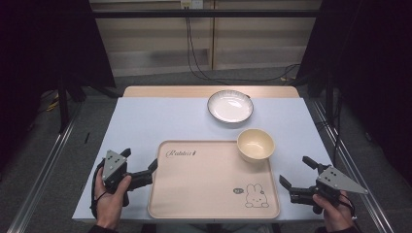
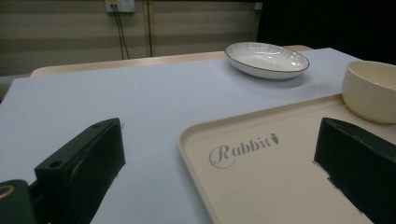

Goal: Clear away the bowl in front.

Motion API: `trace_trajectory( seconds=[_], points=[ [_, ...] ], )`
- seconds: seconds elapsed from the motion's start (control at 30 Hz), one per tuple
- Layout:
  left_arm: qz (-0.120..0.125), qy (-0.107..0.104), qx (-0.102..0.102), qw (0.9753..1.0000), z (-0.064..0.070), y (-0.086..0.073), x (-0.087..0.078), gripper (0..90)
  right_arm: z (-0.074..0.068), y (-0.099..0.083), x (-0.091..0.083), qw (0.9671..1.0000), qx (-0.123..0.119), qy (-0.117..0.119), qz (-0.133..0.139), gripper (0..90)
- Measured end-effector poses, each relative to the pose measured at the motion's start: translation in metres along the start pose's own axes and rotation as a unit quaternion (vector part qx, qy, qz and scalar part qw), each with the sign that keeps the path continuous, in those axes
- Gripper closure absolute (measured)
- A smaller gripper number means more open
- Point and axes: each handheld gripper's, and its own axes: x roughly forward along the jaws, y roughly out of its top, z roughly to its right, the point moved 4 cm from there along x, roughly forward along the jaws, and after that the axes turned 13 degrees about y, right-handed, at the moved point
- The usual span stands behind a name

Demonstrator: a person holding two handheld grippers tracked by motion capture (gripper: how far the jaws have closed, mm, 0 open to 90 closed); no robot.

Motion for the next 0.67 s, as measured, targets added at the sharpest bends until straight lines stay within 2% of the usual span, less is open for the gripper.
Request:
trace_trajectory(
  seconds=[0.03, 0.17, 0.23, 0.27, 0.33, 0.37, 0.4, 0.47, 0.5, 0.53, 0.57, 0.63, 0.67],
  points=[
    [0.005, 0.003, -0.006, 1.0000, -0.003, -0.002, -0.007, 1.2, 0.001, 0.000, 0.000, 1.0000, -0.001, -0.002, 0.000, 0.0],
    [0.012, 0.003, -0.002, 0.9999, -0.007, -0.010, -0.015, 0.6, 0.000, 0.000, -0.001, 1.0000, 0.002, -0.004, 0.000, 0.0],
    [0.006, 0.008, 0.012, 0.9999, -0.009, -0.016, -0.018, 1.2, 0.000, 0.000, -0.001, 1.0000, 0.001, -0.006, -0.001, 0.0],
    [0.001, 0.012, -0.004, 0.9999, -0.013, -0.019, -0.023, 1.3, 0.000, 0.000, -0.001, 1.0000, 0.001, -0.005, 0.000, 0.0],
    [-0.002, 0.016, -0.002, 0.9999, -0.016, -0.020, -0.025, 0.9, 0.000, 0.000, -0.002, 1.0000, 0.000, -0.005, 0.000, 0.0],
    [0.005, 0.022, -0.011, 0.9997, -0.020, -0.019, -0.028, 0.8, 0.000, -0.001, -0.002, 1.0000, 0.000, -0.008, 0.000, 0.0],
    [0.005, 0.022, -0.011, 0.9997, -0.020, -0.019, -0.028, 0.8, 0.000, -0.001, -0.002, 1.0000, 0.000, -0.008, 0.000, 0.0],
    [0.010, 0.042, -0.014, 0.9990, -0.026, -0.017, -0.029, 1.5, 0.001, -0.001, -0.002, 1.0000, -0.002, -0.006, -0.005, 0.0],
    [0.010, 0.042, -0.014, 0.9990, -0.026, -0.017, -0.029, 1.1, 0.001, -0.001, -0.002, 1.0000, 0.000, -0.006, -0.005, 0.0],
    [0.007, 0.036, -0.026, 0.9990, -0.028, -0.017, -0.028, 1.1, 0.001, -0.001, -0.002, 1.0000, 0.000, -0.006, -0.005, 0.0],
    [0.001, 0.034, -0.028, 0.9990, -0.030, -0.018, -0.027, 1.1, 0.000, -0.001, -0.003, 1.0000, -0.004, -0.005, -0.005, 0.0],
    [0.000, 0.051, -0.027, 0.9983, -0.034, -0.018, -0.027, 1.5, 0.000, -0.001, -0.003, 0.9999, -0.002, -0.007, -0.007, 0.0],
    [0.002, 0.051, -0.029, 0.9983, -0.035, -0.018, -0.027, 1.1, 0.000, -0.001, -0.002, 1.0000, 0.000, -0.007, -0.006, 0.0]
  ],
)
